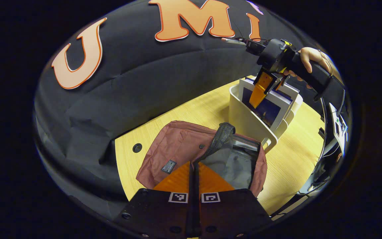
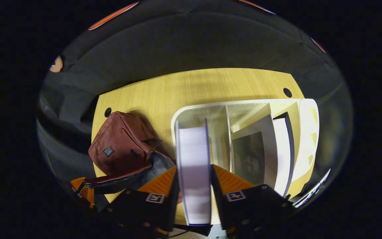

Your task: Open the schoolbag, grab two books from the bookshelf and put them into the schoolbag.

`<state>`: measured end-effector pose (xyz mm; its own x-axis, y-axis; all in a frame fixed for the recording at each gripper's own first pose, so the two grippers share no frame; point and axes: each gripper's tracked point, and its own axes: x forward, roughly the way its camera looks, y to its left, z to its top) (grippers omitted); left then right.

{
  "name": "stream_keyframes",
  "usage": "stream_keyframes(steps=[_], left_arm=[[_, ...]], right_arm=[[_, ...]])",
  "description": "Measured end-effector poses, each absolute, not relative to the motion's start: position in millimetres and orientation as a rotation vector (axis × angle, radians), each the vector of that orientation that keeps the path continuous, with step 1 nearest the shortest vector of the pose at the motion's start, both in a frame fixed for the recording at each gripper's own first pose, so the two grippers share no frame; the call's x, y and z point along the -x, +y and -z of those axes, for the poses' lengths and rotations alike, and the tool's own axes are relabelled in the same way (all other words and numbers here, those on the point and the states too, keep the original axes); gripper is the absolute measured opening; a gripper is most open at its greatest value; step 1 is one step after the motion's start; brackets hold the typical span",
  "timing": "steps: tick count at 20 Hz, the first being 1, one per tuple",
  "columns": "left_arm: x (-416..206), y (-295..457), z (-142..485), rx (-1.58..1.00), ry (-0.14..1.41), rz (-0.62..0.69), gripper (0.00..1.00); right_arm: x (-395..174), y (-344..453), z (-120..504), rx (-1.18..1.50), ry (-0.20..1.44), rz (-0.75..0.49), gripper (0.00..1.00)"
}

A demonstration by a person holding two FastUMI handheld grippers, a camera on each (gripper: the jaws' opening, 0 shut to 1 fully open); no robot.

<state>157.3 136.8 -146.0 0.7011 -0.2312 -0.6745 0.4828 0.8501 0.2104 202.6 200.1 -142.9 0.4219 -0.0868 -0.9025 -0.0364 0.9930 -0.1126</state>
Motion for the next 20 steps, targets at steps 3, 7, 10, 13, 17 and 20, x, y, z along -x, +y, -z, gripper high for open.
stream_keyframes(steps=[3, 7, 10, 13, 17, 20], left_arm=[[-159, 137, 149, -0.389, 0.691, 0.413, 0.0], [-159, 136, 152, -0.385, 0.703, 0.409, 0.0], [-159, 136, 150, -0.391, 0.701, 0.411, 0.01], [-157, 134, 148, -0.402, 0.695, 0.417, 0.01], [-152, 132, 146, -0.402, 0.684, 0.42, 0.01], [-150, 131, 146, -0.396, 0.682, 0.422, 0.0]], right_arm=[[-204, 196, 143, 0.109, 1.133, 0.056, 0.37], [-202, 199, 127, 0.079, 1.097, 0.041, 0.35], [-198, 206, 99, 0.104, 1.047, 0.035, 0.35], [-196, 214, 59, 0.139, 0.988, 0.032, 0.34], [-186, 225, 4, 0.158, 0.896, 0.014, 0.34], [-163, 235, -30, 0.137, 0.84, -0.026, 0.34]])
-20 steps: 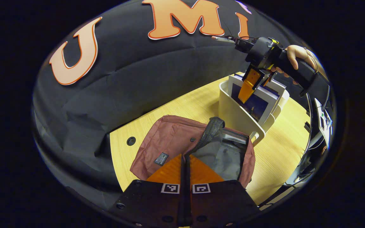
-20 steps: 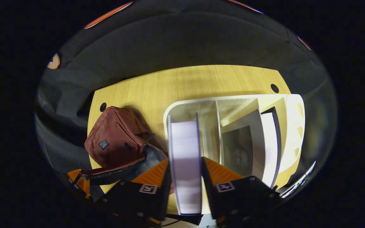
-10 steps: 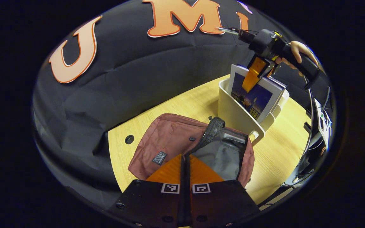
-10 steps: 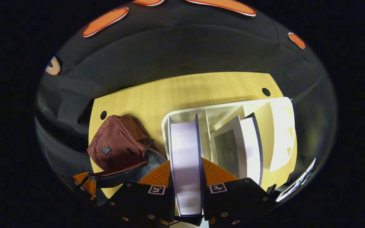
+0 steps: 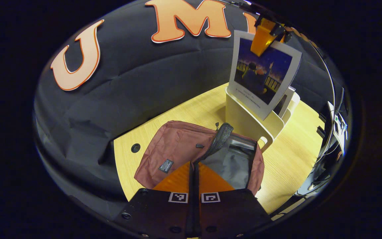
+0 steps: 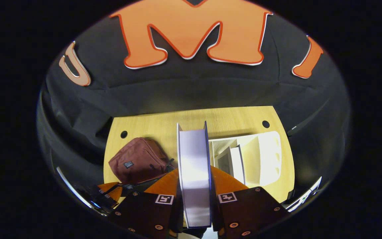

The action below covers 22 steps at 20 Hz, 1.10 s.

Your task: Open the schoolbag, grab two books from the bookshelf and put them into the schoolbag.

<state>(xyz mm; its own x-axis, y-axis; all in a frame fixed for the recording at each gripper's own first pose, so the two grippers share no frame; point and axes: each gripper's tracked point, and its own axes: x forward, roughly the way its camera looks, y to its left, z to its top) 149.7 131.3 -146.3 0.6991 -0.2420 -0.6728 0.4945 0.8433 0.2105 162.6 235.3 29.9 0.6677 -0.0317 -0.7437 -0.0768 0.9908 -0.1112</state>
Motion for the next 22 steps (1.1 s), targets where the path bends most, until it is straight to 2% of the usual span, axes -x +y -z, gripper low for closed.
stream_keyframes(steps=[4, 8, 14, 22], left_arm=[[-150, 132, 146, -0.39, 0.68, 0.412, 0.01], [-150, 133, 147, -0.374, 0.67, 0.385, 0.01], [-148, 128, 143, -0.37, 0.667, 0.383, 0.01], [-141, 113, 132, -0.395, 0.643, 0.406, 0.01]], right_arm=[[-123, 237, -55, 0.082, 0.772, -0.063, 0.34], [-72, 229, -48, -0.047, 0.744, -0.102, 0.33], [-21, 215, 16, -0.37, 0.723, -0.125, 0.33], [0, 212, 123, -0.818, 0.695, -0.133, 0.33]])
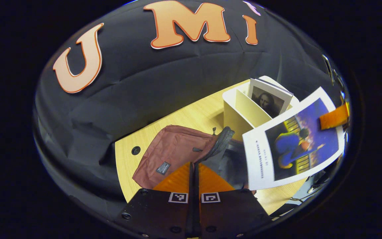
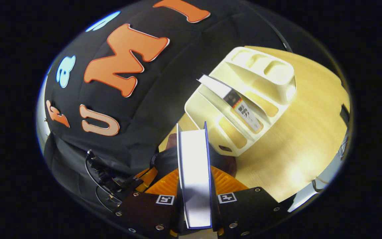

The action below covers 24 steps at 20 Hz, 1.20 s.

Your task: Open the schoolbag, grab two books from the bookshelf and put them into the schoolbag.

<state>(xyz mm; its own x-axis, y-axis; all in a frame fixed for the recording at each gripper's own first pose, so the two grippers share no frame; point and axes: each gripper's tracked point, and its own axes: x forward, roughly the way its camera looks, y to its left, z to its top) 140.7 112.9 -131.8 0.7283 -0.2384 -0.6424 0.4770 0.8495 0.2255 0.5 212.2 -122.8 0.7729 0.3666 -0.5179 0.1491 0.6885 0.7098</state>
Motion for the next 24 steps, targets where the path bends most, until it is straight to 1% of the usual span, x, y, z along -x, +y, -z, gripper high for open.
stream_keyframes(steps=[3, 8, 11, 14, 16, 20, 22, 24], left_arm=[[-139, 111, 126, -0.405, 0.628, 0.409, 0.0], [-134, 106, 123, -0.396, 0.628, 0.422, 0.01], [-129, 103, 121, -0.409, 0.621, 0.436, 0.0], [-126, 98, 118, -0.405, 0.617, 0.45, 0.0], [-122, 95, 113, -0.409, 0.607, 0.461, 0.0], [-116, 89, 101, -0.387, 0.588, 0.487, 0.0], [-119, 83, 94, -0.386, 0.58, 0.492, 0.0], [-119, 81, 94, -0.383, 0.585, 0.5, 0.0]], right_arm=[[-11, 215, 158, -0.87, 0.693, -0.112, 0.33], [-36, 237, 185, -0.909, 0.621, -0.115, 0.33], [-54, 264, 208, -0.898, 0.62, -0.113, 0.33], [-73, 292, 219, -0.96, 0.602, -0.128, 0.33], [-87, 308, 228, -0.982, 0.602, -0.114, 0.33], [-113, 332, 232, -0.999, 0.567, -0.065, 0.33], [-122, 342, 235, -1.013, 0.576, -0.056, 0.33], [-126, 346, 241, -1.024, 0.607, -0.021, 0.33]])
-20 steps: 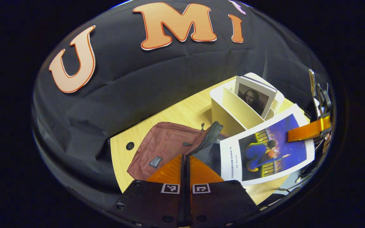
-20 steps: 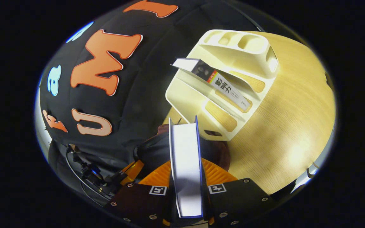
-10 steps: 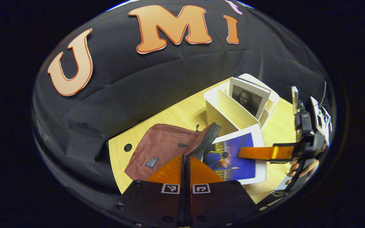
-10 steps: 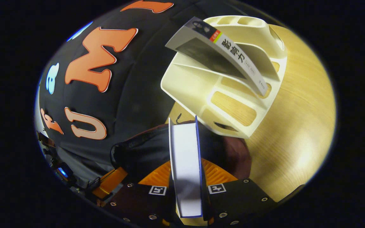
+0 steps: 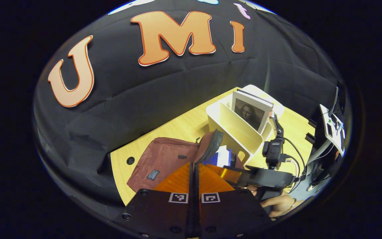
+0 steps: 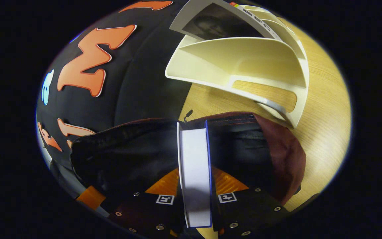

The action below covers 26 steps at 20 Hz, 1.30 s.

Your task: Open the schoolbag, grab two books from the bookshelf and put them into the schoolbag.

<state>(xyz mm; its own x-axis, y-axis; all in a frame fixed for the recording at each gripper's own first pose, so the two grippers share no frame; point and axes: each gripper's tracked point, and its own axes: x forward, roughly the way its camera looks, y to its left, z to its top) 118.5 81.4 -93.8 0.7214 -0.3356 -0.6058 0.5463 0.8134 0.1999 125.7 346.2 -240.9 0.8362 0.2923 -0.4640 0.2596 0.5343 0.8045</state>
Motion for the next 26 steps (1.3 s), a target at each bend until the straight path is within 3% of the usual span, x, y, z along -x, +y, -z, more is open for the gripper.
stream_keyframes(steps=[4, 6, 7, 8, 9, 10, 20, 26], left_arm=[[-120, 86, 95, -0.361, 0.603, 0.49, 0.0], [-119, 86, 96, -0.351, 0.611, 0.49, 0.0], [-120, 86, 95, -0.353, 0.61, 0.49, 0.01], [-120, 87, 96, -0.357, 0.611, 0.488, 0.01], [-122, 89, 98, -0.361, 0.609, 0.483, 0.01], [-122, 93, 99, -0.363, 0.611, 0.477, 0.01], [-114, 99, 110, -0.358, 0.627, 0.483, 0.01], [-108, 101, 119, -0.34, 0.635, 0.482, 0.01]], right_arm=[[-119, 346, 254, -1.006, 0.706, 0.043, 0.39], [-107, 356, 268, -1.005, 0.816, 0.059, 0.51], [-101, 361, 272, -1.011, 0.865, 0.061, 0.66], [-99, 362, 277, -1.005, 0.886, 0.071, 0.57], [-99, 357, 274, -1.0, 0.891, 0.076, 0.94], [-98, 356, 278, -1.004, 0.903, 0.079, 0.98], [-79, 303, 269, -0.887, 0.9, 0.098, 0.98], [-49, 237, 254, -0.67, 0.869, 0.096, 0.98]])
